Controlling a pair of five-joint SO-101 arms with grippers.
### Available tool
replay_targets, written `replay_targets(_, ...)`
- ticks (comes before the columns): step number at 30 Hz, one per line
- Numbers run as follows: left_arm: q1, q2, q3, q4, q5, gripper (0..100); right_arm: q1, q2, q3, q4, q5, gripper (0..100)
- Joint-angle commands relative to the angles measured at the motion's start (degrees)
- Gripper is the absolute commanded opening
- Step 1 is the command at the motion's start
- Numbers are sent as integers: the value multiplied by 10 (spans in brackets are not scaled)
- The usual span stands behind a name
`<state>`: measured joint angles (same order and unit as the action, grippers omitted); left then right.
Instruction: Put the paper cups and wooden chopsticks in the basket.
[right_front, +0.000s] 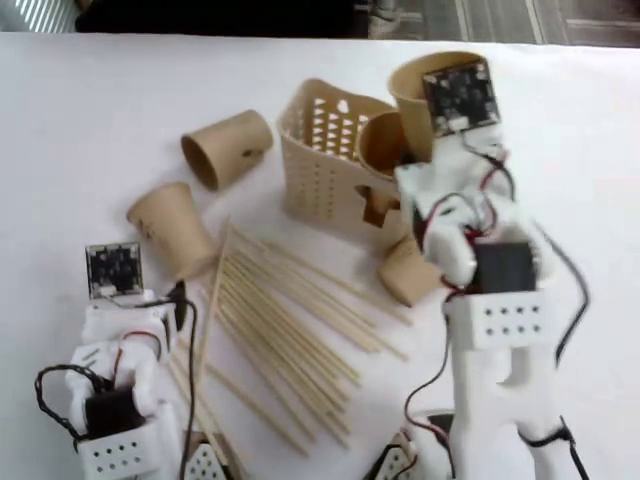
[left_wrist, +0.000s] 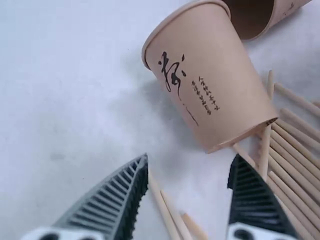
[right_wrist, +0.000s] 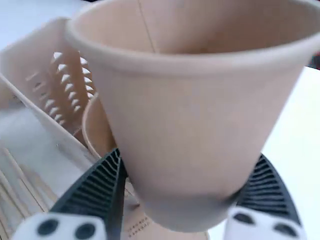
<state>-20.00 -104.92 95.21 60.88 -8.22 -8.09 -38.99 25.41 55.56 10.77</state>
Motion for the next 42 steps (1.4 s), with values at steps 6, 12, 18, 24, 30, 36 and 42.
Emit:
replay_targets(6, -6, 5, -4, -11, -5, 267, -43, -15, 115, -220, -75, 233)
replay_targets(12, -6, 5, -4, -11, -5, 267, -62, -15, 158, -276, -81, 233)
replay_targets(18, -6, 5, -4, -10, -5, 267, -65, -15, 185, -342, -81, 233)
replay_targets(24, -6, 5, -4, -10, -5, 267, -62, 34, 168, -380, -81, 233)
replay_targets(30, -6, 5, -4, -10, -5, 267, -65, 84, 161, -378, -81, 234)
replay_targets(36, -6, 5, -4, -11, -5, 267, -61, 82, 151, -321, -82, 385)
replay_targets(42, -6, 5, -4, -11, -5, 267, -62, 82, 92, -213, -120, 474)
